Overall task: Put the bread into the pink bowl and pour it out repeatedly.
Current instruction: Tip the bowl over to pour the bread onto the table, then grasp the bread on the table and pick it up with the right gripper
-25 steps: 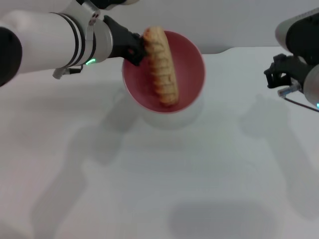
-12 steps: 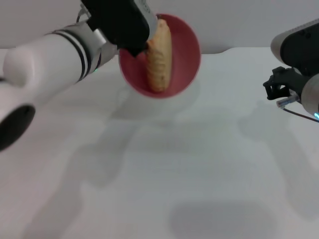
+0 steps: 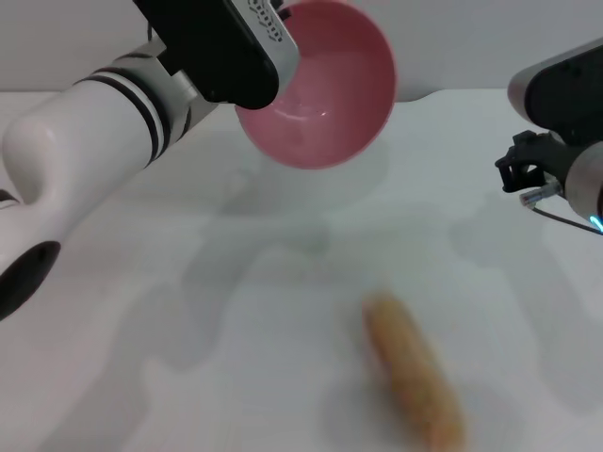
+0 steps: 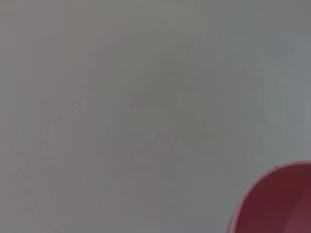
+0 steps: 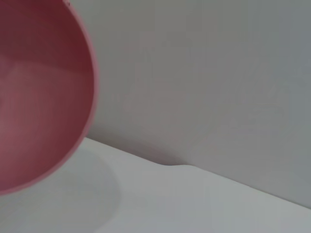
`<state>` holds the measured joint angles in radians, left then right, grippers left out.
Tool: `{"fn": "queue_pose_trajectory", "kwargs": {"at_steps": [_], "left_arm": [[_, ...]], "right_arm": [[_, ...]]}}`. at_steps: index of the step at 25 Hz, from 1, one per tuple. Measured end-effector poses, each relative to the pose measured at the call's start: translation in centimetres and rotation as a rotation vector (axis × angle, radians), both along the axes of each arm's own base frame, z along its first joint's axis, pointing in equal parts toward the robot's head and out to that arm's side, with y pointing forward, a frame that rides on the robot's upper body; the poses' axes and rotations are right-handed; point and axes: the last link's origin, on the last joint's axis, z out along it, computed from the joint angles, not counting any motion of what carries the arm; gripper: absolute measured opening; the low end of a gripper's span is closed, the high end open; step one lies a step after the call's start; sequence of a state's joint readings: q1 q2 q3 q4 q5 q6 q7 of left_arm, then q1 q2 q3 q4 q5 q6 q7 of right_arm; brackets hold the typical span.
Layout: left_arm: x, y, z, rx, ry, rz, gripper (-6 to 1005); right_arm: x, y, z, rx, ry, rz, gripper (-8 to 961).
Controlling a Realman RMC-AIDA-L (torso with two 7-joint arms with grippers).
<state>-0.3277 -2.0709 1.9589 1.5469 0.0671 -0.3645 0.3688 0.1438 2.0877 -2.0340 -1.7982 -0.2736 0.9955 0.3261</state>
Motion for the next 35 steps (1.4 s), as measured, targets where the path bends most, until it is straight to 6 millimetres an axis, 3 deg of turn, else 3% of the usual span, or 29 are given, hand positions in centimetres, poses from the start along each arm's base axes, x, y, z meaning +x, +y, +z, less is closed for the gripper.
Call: {"fn": "queue_pose_trajectory", "kwargs": {"at_steps": [4,12,17,35], "left_arm": [[-0.1,0.3,-0.2,-0.028,-0.014,0.084,42],[-0.1,1.0,0.0,-0.085,0.047,0.424,42],[-0.8,0.9,0.8,-0.198,-0.036,0.627,42],[-2.2,1.9,2.3,-0.382,-0.173,0.749,42]], "right_arm": [[-0.1,0.0,-0.4,-0.021,0.023,-0.007,-2],[-0.5,-0.1,-1.3,-0.063,0.039,0.001,-2],[-0.6,-0.2,-1.5,-0.069,0.038,0.005,-2],[-2.1,-1.8,-4.3,-0.254,0.081,0.035,-1]]}}
